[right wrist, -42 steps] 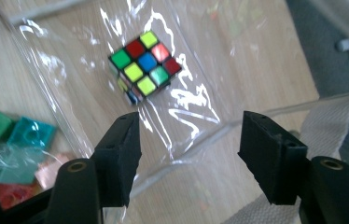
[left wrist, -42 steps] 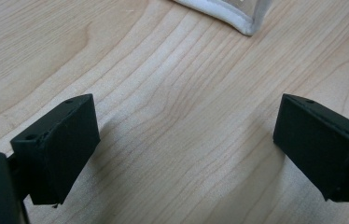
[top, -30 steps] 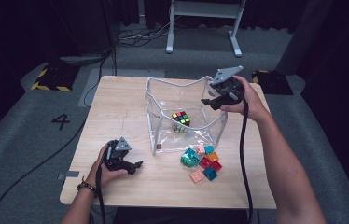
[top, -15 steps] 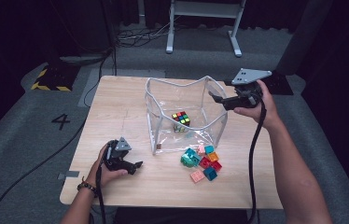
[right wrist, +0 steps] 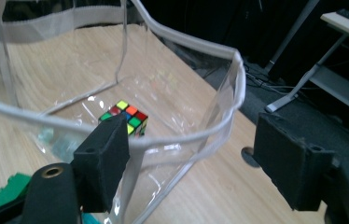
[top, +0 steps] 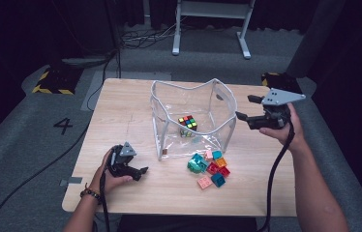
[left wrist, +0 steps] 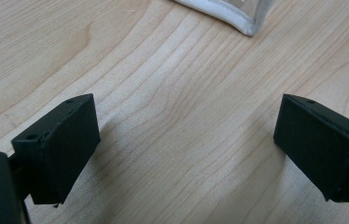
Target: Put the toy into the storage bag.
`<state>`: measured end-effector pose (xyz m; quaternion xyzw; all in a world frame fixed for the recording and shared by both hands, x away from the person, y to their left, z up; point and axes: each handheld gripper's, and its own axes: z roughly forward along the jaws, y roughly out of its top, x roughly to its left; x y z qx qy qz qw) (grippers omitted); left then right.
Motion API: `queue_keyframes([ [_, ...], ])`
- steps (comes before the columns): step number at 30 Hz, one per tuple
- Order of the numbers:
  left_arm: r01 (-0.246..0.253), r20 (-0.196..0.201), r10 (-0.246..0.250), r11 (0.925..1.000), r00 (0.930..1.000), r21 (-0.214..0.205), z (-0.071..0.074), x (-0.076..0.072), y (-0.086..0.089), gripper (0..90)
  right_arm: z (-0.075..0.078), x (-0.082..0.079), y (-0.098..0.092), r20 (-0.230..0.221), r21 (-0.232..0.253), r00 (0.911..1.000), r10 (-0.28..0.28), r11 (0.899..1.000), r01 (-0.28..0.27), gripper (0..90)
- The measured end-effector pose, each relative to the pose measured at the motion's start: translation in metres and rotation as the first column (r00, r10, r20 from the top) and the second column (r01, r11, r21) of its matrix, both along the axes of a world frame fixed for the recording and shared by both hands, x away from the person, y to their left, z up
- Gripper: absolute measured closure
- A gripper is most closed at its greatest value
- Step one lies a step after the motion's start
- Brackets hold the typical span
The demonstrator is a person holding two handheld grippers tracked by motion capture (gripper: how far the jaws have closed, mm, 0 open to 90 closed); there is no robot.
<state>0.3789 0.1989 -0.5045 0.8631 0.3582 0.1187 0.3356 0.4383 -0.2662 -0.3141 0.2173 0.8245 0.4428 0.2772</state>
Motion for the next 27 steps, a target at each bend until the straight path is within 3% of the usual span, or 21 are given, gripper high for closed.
queue_keyframes([
  [4, -0.004, -0.001, 0.004, 1.0, 1.0, -0.001, 0.0, 0.0, -0.001, 6.9, -0.02, -0.004, -0.011, -0.043, 0.03, 0.9991, -0.003, 1.0, 0.004, 28.0],
  [7, -0.005, -0.001, 0.005, 1.0, 1.0, 0.0, 0.0, 0.0, -0.001, 6.9, -0.038, -0.008, -0.013, -0.047, 0.035, 0.9989, 0.008, 0.999, -0.006, 31.2],
  [14, -0.008, 0.0, 0.008, 1.0, 1.0, 0.004, 0.0, 0.0, -0.001, 6.9, -0.074, -0.011, -0.013, -0.116, 0.038, 0.9927, 0.031, 0.999, -0.027, 33.1],
  [18, -0.008, -0.001, 0.008, 1.0, 1.0, 0.004, 0.0, 0.0, -0.001, 6.9, -0.093, -0.021, -0.013, -0.166, 0.052, 0.9845, 0.058, 0.997, -0.05, 34.2],
  [21, -0.007, 0.0, 0.007, 1.0, 1.0, 0.004, 0.0, 0.0, -0.001, 6.9, -0.11, -0.03, -0.011, -0.199, 0.014, 0.9778, 0.066, 0.998, -0.064, 34.7],
  [25, -0.008, -0.001, 0.008, 1.0, 1.0, 0.004, 0.0, 0.0, -0.001, 6.9, -0.123, -0.043, -0.012, -0.225, 0.008, 0.9718, 0.072, 0.997, -0.072, 34.8],
  [26, -0.008, -0.001, 0.008, 1.0, 1.0, 0.004, 0.0, 0.0, -0.001, 6.9, -0.123, -0.043, -0.012, -0.225, 0.008, 0.9718, 0.072, 0.997, -0.072, 34.8],
  [27, -0.008, -0.001, 0.008, 1.0, 1.0, 0.004, 0.0, 0.0, -0.001, 6.9, -0.131, -0.049, -0.012, -0.247, 0.029, 0.9664, 0.072, 0.997, -0.067, 35.4],
])
